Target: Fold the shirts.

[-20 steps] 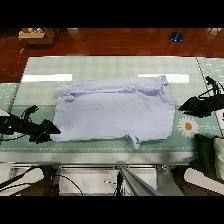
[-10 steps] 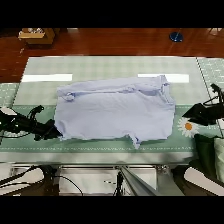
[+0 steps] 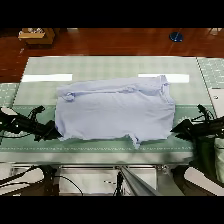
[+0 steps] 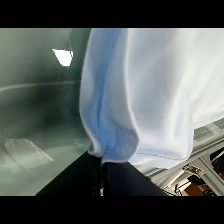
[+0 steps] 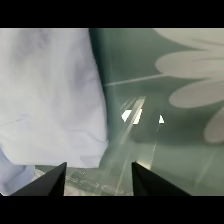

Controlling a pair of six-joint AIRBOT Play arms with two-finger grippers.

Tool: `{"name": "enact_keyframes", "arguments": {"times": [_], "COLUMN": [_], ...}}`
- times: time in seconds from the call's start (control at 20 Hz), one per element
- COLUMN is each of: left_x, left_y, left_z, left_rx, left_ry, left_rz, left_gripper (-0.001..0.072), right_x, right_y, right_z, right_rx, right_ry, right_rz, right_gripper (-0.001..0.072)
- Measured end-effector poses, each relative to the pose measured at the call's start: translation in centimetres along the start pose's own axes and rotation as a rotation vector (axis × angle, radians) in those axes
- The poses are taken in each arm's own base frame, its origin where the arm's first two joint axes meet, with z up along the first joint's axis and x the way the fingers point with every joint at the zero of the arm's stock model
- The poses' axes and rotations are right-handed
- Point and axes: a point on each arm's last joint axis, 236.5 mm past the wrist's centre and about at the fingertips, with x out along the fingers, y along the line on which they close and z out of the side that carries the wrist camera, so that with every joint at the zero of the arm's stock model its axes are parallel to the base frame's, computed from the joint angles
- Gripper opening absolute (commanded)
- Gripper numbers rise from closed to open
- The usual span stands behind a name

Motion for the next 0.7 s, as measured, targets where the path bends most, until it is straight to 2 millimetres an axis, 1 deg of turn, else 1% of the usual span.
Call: {"name": "enact_keyframes", "arguments": {"times": [0.1, 0.2, 0.25, 0.3, 0.35, 0.4, 0.45, 0.5, 0.55, 0.6, 0.7], "left_x": [0.0, 0.0, 0.0, 0.0, 0.0, -0.1, -0.3, -0.7, -1.2, -2.2, -5.2], "left_y": [-0.1, -0.2, -0.4, -0.7, -0.9, -1.1, -1.3, -1.6, -1.9, -2.7, -4.7], "left_z": [0.0, 0.0, 0.1, 0.3, 0.4, 0.8, 1.2, 1.6, 2.1, 2.5, 3.7], "left_rx": [0.006, 0.014, 0.018, 0.025, 0.033, 0.041, 0.051, 0.065, 0.081, 0.106, 0.175], "left_ry": [0.0, -0.002, -0.004, -0.011, -0.018, -0.033, -0.051, -0.065, -0.086, -0.107, -0.187], "left_rz": [-0.003, -0.011, -0.018, -0.029, -0.039, -0.045, -0.049, -0.052, -0.052, -0.062, -0.068], "left_gripper": [0.0021, 0.0021, 0.0021, 0.0021, 0.0021, 0.002, 0.002, 0.0019, 0.0019, 0.0019, 0.0019], "right_x": [0.9, 1.8, 2.2, 2.4, 2.7, 2.8, 2.8, 2.7, 2.2, 1.4, -1.8], "right_y": [0.1, 0.7, 0.8, 0.9, 0.8, 0.6, 0.9, 1.4, 2.6, 4.0, 7.4], "right_z": [0.0, 0.1, 0.4, 0.6, 0.9, 1.2, 1.4, 1.7, 1.9, 2.2, 3.7], "right_rx": [0.028, 0.059, 0.074, 0.084, 0.089, 0.089, 0.079, 0.063, 0.036, -0.001, -0.099], "right_ry": [-0.021, -0.044, -0.064, -0.081, -0.101, -0.119, -0.129, -0.144, -0.148, -0.157, -0.226], "right_rz": [0.025, 0.072, 0.088, 0.099, 0.1, 0.097, 0.112, 0.131, 0.175, 0.215, 0.291], "right_gripper": [0.0478, 0.0414, 0.0362, 0.0254, 0.0117, 0.0039, 0.0021, 0.0021, 0.002, 0.002, 0.002]}}
